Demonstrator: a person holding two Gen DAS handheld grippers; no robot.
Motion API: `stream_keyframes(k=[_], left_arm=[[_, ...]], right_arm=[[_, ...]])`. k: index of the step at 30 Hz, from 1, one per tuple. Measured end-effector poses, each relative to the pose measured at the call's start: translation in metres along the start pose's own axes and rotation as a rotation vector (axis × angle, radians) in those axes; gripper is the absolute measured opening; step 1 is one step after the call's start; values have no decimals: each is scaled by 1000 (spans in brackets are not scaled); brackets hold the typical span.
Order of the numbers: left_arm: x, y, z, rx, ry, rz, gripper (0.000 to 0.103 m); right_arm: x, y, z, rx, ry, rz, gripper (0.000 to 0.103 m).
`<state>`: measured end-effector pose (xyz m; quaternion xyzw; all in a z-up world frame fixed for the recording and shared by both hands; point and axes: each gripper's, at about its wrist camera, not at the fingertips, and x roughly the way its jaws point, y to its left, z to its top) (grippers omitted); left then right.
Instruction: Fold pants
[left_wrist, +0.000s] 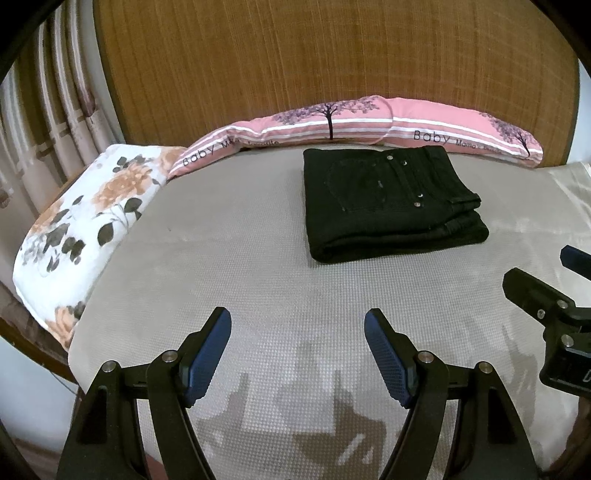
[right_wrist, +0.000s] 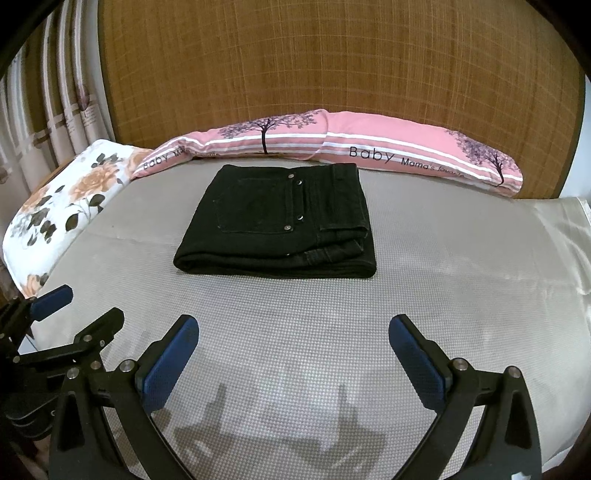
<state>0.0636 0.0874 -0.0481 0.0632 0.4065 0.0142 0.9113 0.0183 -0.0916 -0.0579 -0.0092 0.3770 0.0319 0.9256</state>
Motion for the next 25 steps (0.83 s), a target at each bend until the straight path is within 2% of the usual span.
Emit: stream_keyframes(k=[14,25], left_arm=[[-1,0,1,13,-4,15,75],[0,-1,2,14,4,-14,75]], right_arm=[[-2,2,-3,9,0,-1,102],[-3,1,-6,11,2,4,102]])
